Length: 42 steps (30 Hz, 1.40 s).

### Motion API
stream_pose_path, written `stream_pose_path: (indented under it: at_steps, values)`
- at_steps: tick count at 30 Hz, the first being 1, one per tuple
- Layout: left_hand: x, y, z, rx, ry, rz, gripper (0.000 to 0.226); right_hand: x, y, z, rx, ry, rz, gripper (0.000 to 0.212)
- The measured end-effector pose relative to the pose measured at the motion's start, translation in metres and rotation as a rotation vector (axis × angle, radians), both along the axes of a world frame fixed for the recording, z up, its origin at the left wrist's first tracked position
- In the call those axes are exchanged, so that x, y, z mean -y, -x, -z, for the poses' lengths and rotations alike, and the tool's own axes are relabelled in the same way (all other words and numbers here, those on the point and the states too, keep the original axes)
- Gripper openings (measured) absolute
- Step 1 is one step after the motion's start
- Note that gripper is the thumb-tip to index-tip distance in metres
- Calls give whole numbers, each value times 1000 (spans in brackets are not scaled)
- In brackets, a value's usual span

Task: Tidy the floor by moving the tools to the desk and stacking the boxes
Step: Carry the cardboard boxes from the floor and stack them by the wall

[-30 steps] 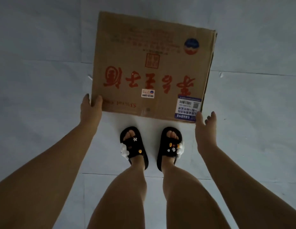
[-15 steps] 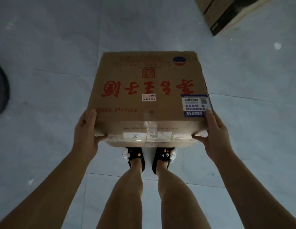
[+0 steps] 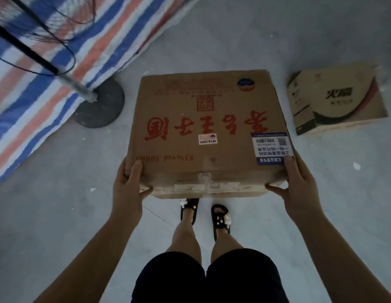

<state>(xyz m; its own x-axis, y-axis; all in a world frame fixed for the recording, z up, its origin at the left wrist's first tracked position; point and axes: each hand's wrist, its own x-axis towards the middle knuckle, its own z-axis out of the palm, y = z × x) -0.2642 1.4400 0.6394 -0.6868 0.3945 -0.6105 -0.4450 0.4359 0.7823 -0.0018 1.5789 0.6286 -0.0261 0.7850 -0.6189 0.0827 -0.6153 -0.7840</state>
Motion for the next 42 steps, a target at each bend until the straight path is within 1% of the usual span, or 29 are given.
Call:
stream_pose_path:
  at_steps: [2,5,11,14,15,17,18,22,26,29,31,35,39,42]
  values:
    - [26,-12,-21,-33,-26,-79,32,5,-1,-17,-37,-25,-73,33]
    - [70,-35,-42,-87,-60,-253,30,14,1,-38,-78,-59,-214,34]
    - [159,-83,-69,-116,-110,-602,26,45,26,-66,-98,-132,-538,39]
    - [201,-110,-76,-134,-112,-742,27,66,44,-74,-117,-120,-695,50]
    - [217,-119,-79,-143,-113,-800,28,77,51,-77,-124,-125,-761,51]
    - [250,-140,-84,-157,-110,-917,26,101,63,-81,-141,-137,-871,40]
    - [267,-152,-86,-166,-108,-972,25,115,69,-82,-148,-144,-928,38]
    - [332,-209,-96,-212,-109,-1195,22,178,85,-88,-166,-113,-1148,35]
    - [391,-270,-100,-237,-98,-1409,24,252,92,-92,-191,-106,-1357,29]
    - [440,-314,-100,-238,-86,-1507,27,315,83,-94,-205,-122,-1489,35]
    - [475,-344,-101,-232,-78,-1578,30,360,70,-93,-205,-126,-1560,36]
    - [547,-398,-104,-247,-50,-1711,34,455,47,-91,-233,-100,-1670,29]
    - [608,-440,-112,-278,-24,-1837,29,540,30,-94,-248,-54,-1781,24]
    - [645,-454,-116,-304,-27,-1917,24,598,32,-99,-258,-52,-1868,22]
